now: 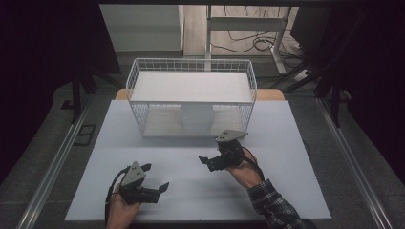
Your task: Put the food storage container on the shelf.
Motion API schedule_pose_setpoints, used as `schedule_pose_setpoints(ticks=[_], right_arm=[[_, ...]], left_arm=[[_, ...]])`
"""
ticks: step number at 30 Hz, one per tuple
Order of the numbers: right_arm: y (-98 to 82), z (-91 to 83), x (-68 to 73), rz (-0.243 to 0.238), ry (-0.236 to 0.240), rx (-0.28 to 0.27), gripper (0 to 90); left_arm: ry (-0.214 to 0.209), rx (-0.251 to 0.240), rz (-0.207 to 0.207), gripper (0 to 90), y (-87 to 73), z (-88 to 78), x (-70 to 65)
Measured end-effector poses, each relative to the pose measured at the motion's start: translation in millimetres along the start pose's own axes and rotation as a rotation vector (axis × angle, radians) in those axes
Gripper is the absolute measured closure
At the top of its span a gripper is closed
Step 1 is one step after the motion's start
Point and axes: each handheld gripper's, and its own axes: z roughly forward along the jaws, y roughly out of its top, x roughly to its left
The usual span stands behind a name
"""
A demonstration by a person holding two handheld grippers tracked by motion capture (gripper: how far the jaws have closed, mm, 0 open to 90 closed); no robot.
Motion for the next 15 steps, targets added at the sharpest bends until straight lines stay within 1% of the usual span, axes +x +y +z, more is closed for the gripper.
schedule_pose_setpoints(ticks=[9, 15], right_arm=[[-9.9, -9.1, 4.0, 0.005, 0.004, 0.0, 2.4], [-19.6, -17.0, 6.5, 0.008, -0.008, 0.007, 1.1]], left_arm=[[0.001, 0.002, 0.003, 5.7, 0.0, 0.1, -0.1], [0.002, 0.006, 0.002, 5.6, -0.1, 0.3, 0.0]])
